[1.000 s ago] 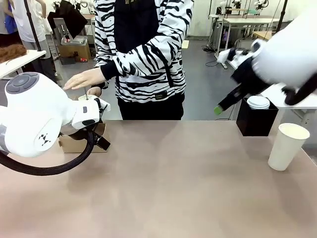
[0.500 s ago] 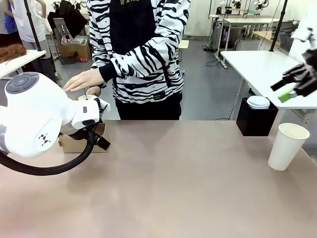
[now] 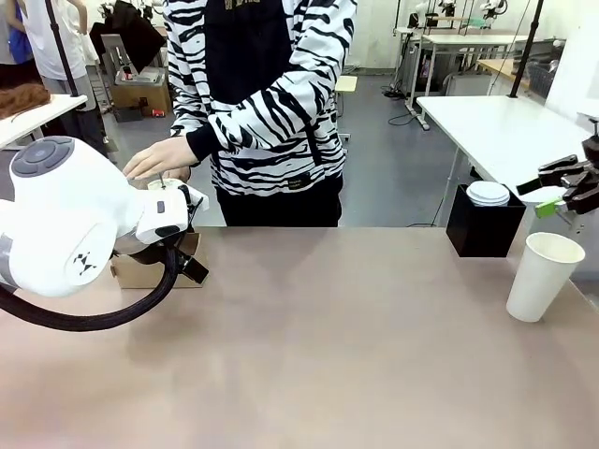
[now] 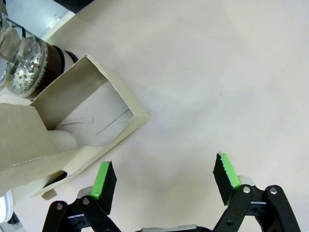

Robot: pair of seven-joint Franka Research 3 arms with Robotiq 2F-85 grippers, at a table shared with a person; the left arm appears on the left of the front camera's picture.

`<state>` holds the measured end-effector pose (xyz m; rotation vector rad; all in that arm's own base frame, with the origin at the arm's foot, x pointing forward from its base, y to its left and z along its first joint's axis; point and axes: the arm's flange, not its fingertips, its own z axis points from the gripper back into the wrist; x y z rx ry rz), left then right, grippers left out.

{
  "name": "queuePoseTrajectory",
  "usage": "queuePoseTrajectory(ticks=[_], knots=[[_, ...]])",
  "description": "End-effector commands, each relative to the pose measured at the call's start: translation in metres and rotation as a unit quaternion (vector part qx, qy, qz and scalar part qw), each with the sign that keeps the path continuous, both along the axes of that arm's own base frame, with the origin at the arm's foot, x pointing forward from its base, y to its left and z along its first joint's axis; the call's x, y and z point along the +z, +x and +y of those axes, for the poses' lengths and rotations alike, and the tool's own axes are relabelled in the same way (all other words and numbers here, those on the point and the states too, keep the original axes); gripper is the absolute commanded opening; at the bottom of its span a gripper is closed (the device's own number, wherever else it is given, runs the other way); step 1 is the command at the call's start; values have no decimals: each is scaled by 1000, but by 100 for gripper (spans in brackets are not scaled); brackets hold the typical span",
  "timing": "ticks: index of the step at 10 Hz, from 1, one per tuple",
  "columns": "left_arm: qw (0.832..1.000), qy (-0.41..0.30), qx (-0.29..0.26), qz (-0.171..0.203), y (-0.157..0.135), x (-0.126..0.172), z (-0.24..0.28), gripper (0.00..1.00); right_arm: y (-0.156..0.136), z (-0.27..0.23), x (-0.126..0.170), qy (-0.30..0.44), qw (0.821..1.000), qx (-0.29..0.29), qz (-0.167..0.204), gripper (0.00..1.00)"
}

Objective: Pour a drink into a cup and package it in a carrier.
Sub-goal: Pick up the 600 ml Paper Cup and place it in the middle top area of the table.

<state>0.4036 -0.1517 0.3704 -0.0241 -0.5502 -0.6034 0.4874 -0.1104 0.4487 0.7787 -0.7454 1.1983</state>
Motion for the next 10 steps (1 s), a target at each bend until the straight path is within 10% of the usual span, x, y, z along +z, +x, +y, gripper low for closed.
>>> queuePoseTrajectory(ticks=[1, 4, 10], knots=[[1000, 0, 0, 0, 0, 0, 0, 100, -10, 2, 18, -13, 1000, 9, -2, 100], [1000, 0, 0, 0, 0, 0, 0, 100, -4, 0, 9, -5, 1000, 4, -6, 100], [1000, 0, 0, 0, 0, 0, 0, 100, -65, -142, -69, 237, 961, -93, -106, 100]])
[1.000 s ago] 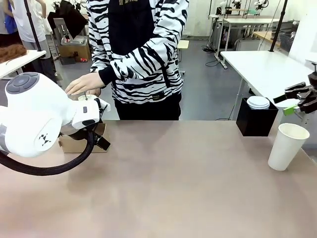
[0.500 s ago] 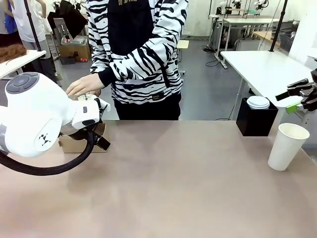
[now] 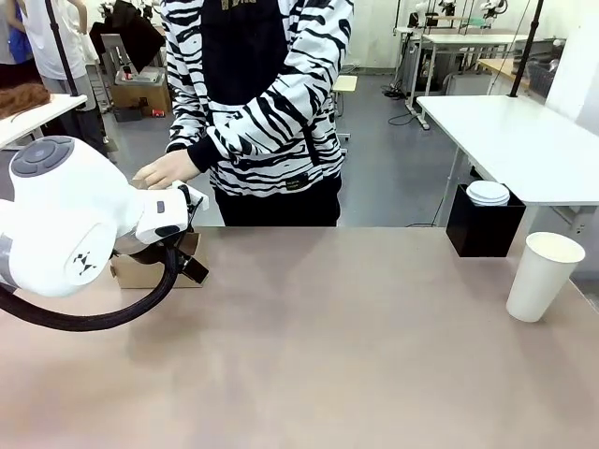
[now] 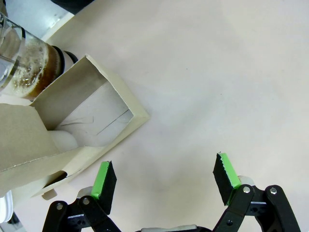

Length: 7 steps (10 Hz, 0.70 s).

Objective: Pour a drink into a cup and package it in a carrier.
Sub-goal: Pick up the 600 ml Paper Cup and place it in the middle top area of the table.

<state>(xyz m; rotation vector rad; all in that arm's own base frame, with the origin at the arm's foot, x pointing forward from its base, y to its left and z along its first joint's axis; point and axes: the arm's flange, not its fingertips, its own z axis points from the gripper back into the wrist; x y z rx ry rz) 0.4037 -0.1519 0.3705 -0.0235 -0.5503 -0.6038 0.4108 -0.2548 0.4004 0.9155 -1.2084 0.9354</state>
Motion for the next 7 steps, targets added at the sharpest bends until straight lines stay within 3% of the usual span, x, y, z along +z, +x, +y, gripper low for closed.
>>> queuePoseTrajectory(ticks=[1, 3, 7], knots=[[1000, 0, 0, 0, 0, 0, 0, 100, 6, -7, -41, 44, 998, -2, -38, 100], [1000, 0, 0, 0, 0, 0, 0, 100, -9, -17, -82, 62, 997, -18, -48, 100], [1000, 0, 0, 0, 0, 0, 0, 100, -18, -7, -137, 63, 996, -21, -58, 100]])
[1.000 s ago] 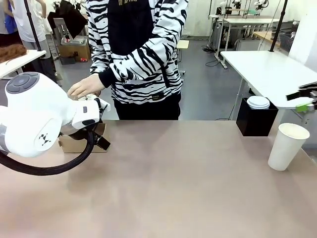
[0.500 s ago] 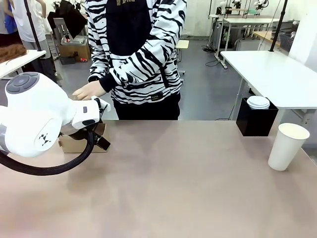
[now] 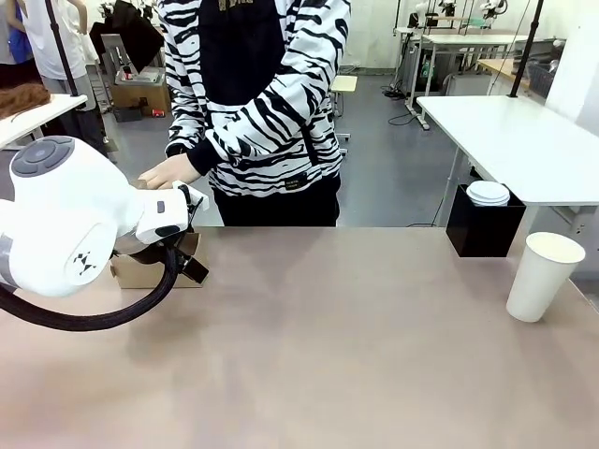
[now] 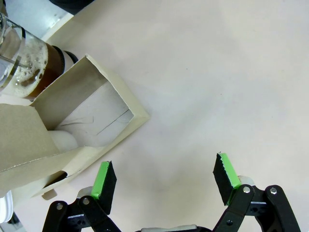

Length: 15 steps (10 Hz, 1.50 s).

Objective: Pour a drink into a cup and package it in a carrier.
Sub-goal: Pick up the 600 ml Paper Cup and place it in the middle top area of the table.

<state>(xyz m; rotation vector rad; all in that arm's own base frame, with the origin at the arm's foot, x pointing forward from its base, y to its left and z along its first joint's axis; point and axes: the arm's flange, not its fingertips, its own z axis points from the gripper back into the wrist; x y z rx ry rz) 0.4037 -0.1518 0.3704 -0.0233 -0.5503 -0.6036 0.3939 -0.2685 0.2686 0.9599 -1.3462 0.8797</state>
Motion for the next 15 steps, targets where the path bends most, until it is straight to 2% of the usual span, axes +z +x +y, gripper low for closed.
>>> queuePoseTrajectory(ticks=[1, 4, 5, 6, 9, 10, 12, 15], knots=[[1000, -1, 0, 0, 0, 0, 0, 100, -1, 12, -19, 3, 1000, -6, -24, 100], [1000, -1, 0, 0, 0, 0, 0, 100, -1, 35, -40, 4, 999, -8, -34, 100], [1000, -1, 0, 0, 0, 0, 0, 100, 3, 40, -43, 11, 1000, -3, -26, 100], [1000, -1, 0, 0, 0, 0, 0, 100, 2, 24, -29, 16, 1000, 6, -6, 100], [1000, -1, 0, 0, 0, 0, 0, 100, 7, 29, -29, 19, 1000, 7, -7, 100], [1000, -1, 0, 0, 0, 0, 0, 100, 17, 37, -29, 5, 1000, 3, 16, 100], [1000, -1, 0, 0, 0, 0, 0, 100, 20, 45, -30, -16, 999, 12, 38, 100], [1000, -1, 0, 0, 0, 0, 0, 100, 27, 55, -34, -22, 999, 19, 36, 100]])
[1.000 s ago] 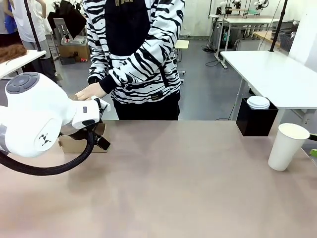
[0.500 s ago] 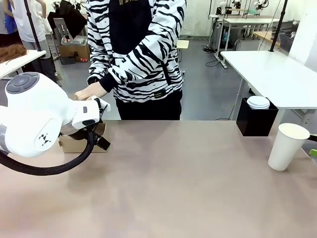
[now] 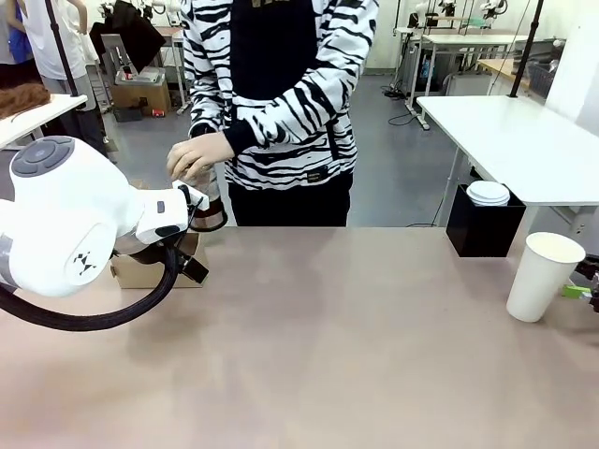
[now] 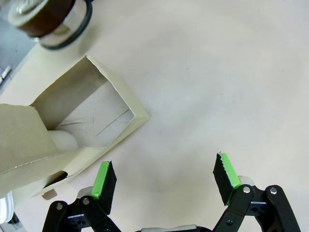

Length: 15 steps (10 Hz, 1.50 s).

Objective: Pour a drink into a cup and package it in a carrier.
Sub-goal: Pick up the 600 ml Paper Cup and place it in the middle top area of the table.

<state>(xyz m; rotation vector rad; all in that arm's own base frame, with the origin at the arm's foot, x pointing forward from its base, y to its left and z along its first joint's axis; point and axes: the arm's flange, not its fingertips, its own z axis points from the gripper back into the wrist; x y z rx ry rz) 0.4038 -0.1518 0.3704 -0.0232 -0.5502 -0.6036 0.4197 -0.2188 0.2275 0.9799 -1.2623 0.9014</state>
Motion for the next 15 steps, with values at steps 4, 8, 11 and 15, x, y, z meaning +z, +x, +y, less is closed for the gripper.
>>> queuePoseTrajectory(ticks=[4, 8, 11, 15], knots=[[1000, -1, 0, 0, 0, 0, 0, 100, 6, 22, 1, 3, 999, 29, 19, 100], [1000, -1, 0, 0, 0, 0, 0, 100, 13, 48, -7, 10, 998, 59, 24, 100], [1000, -1, 0, 0, 0, 0, 0, 100, 17, 66, -11, 12, 997, 68, 22, 100], [1000, -1, 0, 0, 0, 0, 0, 100, 16, 68, -12, 21, 997, 78, 10, 80]])
